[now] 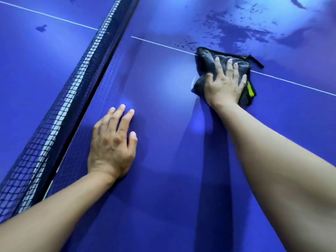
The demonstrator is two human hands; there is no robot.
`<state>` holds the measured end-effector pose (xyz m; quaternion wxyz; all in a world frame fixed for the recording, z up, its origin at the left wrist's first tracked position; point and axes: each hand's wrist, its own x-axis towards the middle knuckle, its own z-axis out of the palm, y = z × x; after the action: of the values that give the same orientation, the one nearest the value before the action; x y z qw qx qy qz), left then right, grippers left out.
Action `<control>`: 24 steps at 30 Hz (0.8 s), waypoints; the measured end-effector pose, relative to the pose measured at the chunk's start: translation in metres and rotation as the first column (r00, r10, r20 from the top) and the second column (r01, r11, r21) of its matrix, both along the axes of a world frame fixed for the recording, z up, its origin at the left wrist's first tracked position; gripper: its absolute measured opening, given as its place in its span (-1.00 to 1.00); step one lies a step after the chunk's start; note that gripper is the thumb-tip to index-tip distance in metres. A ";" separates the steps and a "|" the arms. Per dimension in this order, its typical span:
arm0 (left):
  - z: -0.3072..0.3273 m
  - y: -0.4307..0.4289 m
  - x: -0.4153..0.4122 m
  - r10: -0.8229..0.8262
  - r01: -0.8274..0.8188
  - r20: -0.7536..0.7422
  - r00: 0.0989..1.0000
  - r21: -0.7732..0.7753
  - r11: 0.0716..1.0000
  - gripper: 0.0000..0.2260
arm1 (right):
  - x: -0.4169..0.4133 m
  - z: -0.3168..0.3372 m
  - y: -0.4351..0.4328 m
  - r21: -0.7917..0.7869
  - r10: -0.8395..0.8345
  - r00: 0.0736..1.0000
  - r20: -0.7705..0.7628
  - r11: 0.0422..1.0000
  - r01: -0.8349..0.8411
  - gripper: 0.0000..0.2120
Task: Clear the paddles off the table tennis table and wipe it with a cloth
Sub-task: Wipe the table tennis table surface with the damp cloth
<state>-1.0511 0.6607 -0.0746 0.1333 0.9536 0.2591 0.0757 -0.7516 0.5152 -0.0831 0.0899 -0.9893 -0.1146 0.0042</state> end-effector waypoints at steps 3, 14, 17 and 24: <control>-0.001 0.000 -0.001 -0.016 0.016 0.014 1.000 0.022 1.000 -0.50 | -0.016 0.004 -0.006 -0.014 0.054 0.998 -0.025 0.998 -0.054 -0.42; -0.013 -0.109 0.015 -0.296 0.290 0.042 0.954 0.117 0.950 -0.50 | -0.008 0.009 -0.117 0.053 0.085 0.995 -0.049 0.995 -0.083 -0.44; -0.027 -0.099 0.012 -0.229 0.228 0.005 0.973 0.073 0.971 -0.49 | 0.014 0.007 -0.152 0.084 0.007 0.999 -0.046 0.996 -0.003 -0.43; -0.048 -0.085 0.011 -0.140 0.140 -0.069 0.988 -0.011 0.990 -0.50 | 0.064 0.004 -0.337 0.063 -0.307 0.951 -0.032 0.949 0.308 -0.42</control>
<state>-1.0406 0.5761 -0.1222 0.1321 0.9711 0.1962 0.0323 -0.6872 0.1782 -0.0787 0.1241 -0.9914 0.0418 -0.0031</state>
